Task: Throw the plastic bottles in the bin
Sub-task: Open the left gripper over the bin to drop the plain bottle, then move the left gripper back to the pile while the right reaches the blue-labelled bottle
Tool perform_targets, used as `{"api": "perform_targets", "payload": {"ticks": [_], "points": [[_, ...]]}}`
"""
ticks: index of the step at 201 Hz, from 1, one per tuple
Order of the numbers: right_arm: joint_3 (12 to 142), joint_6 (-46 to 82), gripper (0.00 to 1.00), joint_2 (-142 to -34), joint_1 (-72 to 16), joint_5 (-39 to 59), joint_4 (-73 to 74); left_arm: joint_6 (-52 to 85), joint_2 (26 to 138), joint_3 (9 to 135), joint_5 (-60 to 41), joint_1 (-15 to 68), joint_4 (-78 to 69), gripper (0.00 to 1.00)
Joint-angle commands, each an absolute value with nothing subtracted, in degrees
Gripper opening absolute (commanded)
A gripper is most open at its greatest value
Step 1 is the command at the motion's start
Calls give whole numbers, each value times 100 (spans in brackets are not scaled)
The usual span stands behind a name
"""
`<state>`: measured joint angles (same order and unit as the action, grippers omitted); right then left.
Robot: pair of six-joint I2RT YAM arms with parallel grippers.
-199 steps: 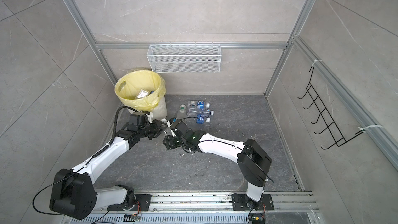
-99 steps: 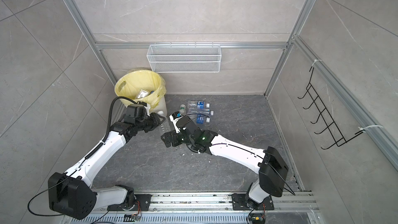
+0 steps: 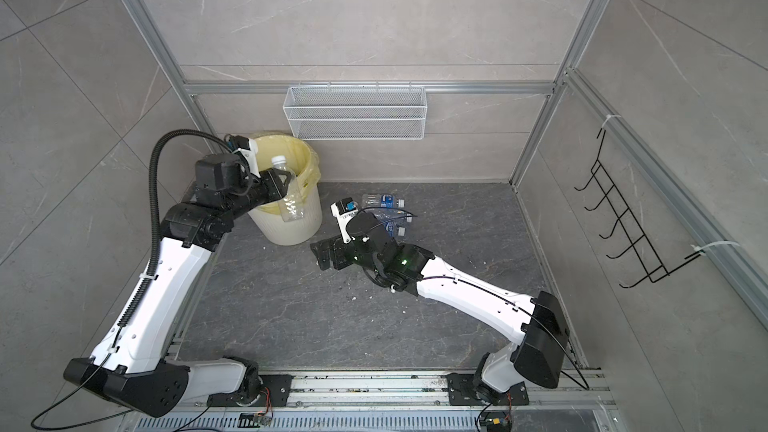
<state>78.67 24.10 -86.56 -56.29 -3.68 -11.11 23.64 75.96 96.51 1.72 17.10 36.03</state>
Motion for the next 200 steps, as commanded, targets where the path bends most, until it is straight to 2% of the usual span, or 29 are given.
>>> {"api": "perform_targets", "payload": {"ticks": [1, 40, 78, 98, 113, 134, 166, 200], "points": [[8042, 2268, 100, -8705, -5660, -446, -1222, 1670, 7705, 10378, 837, 1698, 3812, 36], [8060, 2298, 100, -8736, -5660, -470, -1253, 1352, 8253, 11264, 1054, 1614, 3551, 36], [8097, 2346, 100, -8697, -5660, -475, -1370, 1480, 9963, 13140, 817, 853, 4409, 41], [7990, 2377, 100, -8589, -5659, -520, -1397, 2060, 10839, 14245, 162, 353, 5094, 52], [7858, 2390, 100, -8482, -5659, -592, -1391, 2204, 11227, 14779, -303, 243, 5451, 75], [7721, 2399, 100, -8395, -5660, -674, -1381, 2260, 11027, 14283, -539, 249, 5248, 100], [7673, 2399, 100, -8418, -5660, -795, -1404, 2286, 10154, 12822, -713, 281, 4425, 100], [7690, 2356, 100, -8442, -5651, -1123, -1465, 2211, 9618, 12173, -839, 418, 4161, 100]]}}
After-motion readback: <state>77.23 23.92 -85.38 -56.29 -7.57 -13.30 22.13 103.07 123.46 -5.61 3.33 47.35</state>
